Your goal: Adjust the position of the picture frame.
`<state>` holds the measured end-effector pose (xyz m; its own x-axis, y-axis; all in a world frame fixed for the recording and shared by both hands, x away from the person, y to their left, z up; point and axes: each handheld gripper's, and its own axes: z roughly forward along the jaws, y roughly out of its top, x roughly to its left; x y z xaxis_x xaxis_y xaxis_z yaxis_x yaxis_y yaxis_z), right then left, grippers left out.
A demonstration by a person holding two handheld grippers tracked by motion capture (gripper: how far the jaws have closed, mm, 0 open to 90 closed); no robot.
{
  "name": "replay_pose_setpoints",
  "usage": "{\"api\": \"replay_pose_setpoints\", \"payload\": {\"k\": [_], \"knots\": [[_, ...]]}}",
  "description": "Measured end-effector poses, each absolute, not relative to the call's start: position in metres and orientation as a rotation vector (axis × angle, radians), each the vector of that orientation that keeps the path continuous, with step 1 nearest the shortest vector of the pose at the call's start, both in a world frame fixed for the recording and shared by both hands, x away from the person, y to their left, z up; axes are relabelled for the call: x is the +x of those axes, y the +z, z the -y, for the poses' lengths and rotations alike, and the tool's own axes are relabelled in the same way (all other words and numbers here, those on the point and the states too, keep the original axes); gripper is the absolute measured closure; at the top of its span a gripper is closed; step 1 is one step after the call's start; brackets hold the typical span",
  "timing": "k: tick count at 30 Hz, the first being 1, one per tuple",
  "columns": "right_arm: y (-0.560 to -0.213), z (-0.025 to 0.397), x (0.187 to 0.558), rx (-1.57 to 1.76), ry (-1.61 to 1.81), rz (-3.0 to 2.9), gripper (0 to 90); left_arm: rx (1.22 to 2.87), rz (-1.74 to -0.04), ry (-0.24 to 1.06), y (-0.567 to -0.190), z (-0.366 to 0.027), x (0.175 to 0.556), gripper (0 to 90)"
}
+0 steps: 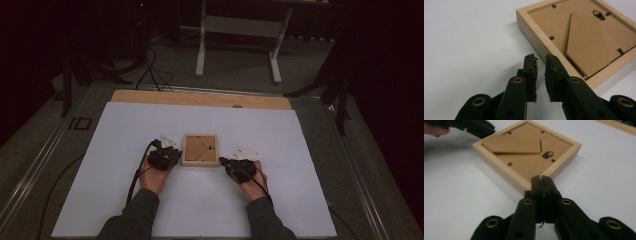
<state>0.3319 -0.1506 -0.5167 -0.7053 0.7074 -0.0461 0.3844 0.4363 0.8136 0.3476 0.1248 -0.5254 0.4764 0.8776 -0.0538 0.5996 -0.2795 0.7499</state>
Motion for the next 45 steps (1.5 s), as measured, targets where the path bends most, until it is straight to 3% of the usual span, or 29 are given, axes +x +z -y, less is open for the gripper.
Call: {"api": "replay_pose_setpoints", "payload": {"k": [11,23,45], "knots": [[-0.522,0.138,0.337,0.891,1.173,-2.323,89.7,1.948,-1.095,0.465,-0.511,-0.125,0.333,61.4],[-0.523,0.139,0.338,0.89,1.18,-2.326,89.5,1.944,-1.025,0.43,-0.504,-0.122,0.329,51.5],[-0.524,0.138,0.336,0.899,1.182,-2.311,89.5,2.001,-0.965,0.428,-0.496,-0.104,0.339,48.1]]}}
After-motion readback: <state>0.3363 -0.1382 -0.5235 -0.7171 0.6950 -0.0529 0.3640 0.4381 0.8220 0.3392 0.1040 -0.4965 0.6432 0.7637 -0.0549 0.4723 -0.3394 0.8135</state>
